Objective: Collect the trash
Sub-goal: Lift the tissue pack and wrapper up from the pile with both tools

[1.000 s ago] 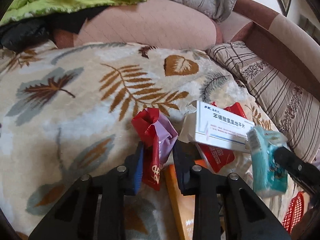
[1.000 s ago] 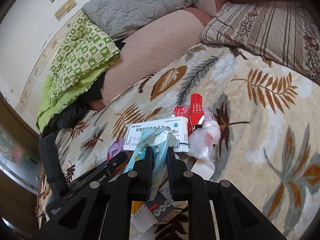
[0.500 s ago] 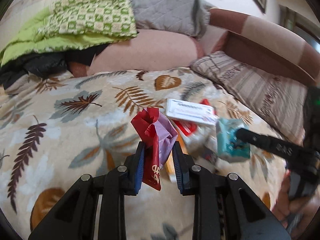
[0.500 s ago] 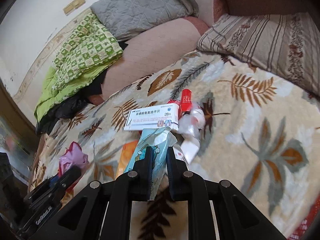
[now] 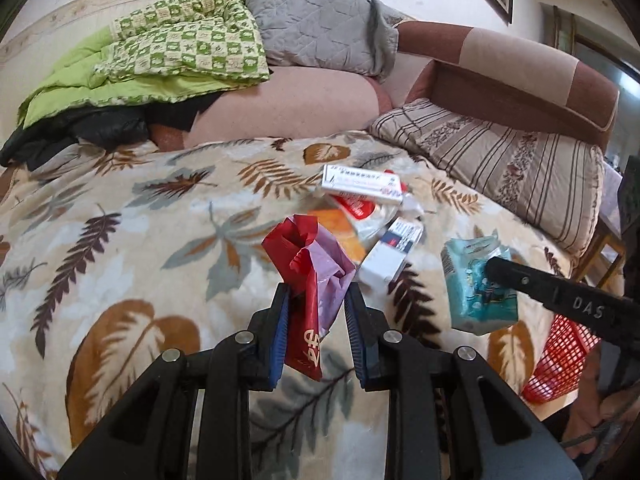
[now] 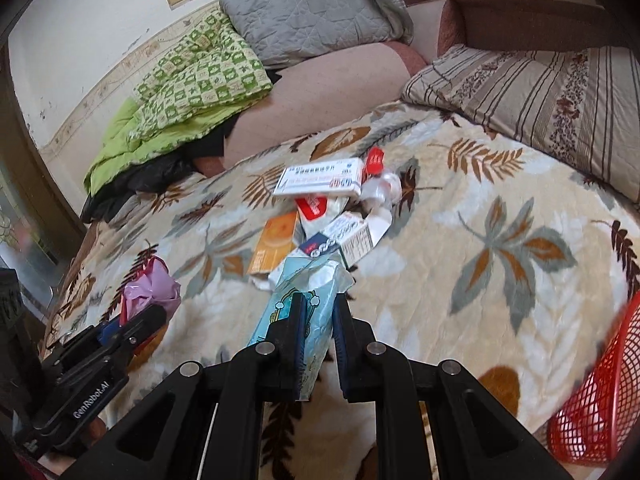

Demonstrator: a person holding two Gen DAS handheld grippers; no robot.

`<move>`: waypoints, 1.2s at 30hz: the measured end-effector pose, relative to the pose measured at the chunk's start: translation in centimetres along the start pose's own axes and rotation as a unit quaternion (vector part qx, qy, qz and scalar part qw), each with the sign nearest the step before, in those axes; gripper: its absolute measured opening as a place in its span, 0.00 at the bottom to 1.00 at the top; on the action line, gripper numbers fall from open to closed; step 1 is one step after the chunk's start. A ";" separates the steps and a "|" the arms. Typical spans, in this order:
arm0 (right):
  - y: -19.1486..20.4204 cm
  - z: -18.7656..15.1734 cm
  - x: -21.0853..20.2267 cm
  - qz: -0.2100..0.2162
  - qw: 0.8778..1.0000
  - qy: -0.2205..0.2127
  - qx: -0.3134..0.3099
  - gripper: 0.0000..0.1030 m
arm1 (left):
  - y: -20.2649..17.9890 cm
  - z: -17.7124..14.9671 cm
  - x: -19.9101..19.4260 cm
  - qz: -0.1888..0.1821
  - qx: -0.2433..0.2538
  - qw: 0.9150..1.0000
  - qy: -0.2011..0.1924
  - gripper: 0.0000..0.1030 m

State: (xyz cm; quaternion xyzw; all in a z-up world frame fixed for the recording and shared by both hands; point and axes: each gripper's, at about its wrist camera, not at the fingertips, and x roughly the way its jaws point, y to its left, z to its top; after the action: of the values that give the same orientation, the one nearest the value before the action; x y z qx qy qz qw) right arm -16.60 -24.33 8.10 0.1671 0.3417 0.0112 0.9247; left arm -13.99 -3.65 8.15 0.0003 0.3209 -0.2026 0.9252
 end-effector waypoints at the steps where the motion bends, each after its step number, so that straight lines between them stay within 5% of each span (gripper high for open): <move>1: 0.0 -0.1 0.1 -0.001 1.000 0.002 -0.001 0.14 | 0.1 -0.3 0.1 0.001 -0.002 1.000 0.002 0.25; 17: -1.0 0.1 -0.3 -0.003 1.000 -0.010 0.008 0.14 | 0.3 -0.7 0.8 -0.005 -0.009 1.000 -0.002 0.25; 36: 2.9 -0.6 -0.3 -0.054 0.993 -0.031 -0.104 0.14 | -0.4 -0.6 0.6 -0.008 0.015 1.000 -0.009 0.25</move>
State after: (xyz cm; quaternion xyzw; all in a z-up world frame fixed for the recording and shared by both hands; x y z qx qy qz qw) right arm -16.95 -21.42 8.76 0.0517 0.3180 -0.0085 0.9466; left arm -14.06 -4.19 7.40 0.0095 0.3097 -0.2144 0.9263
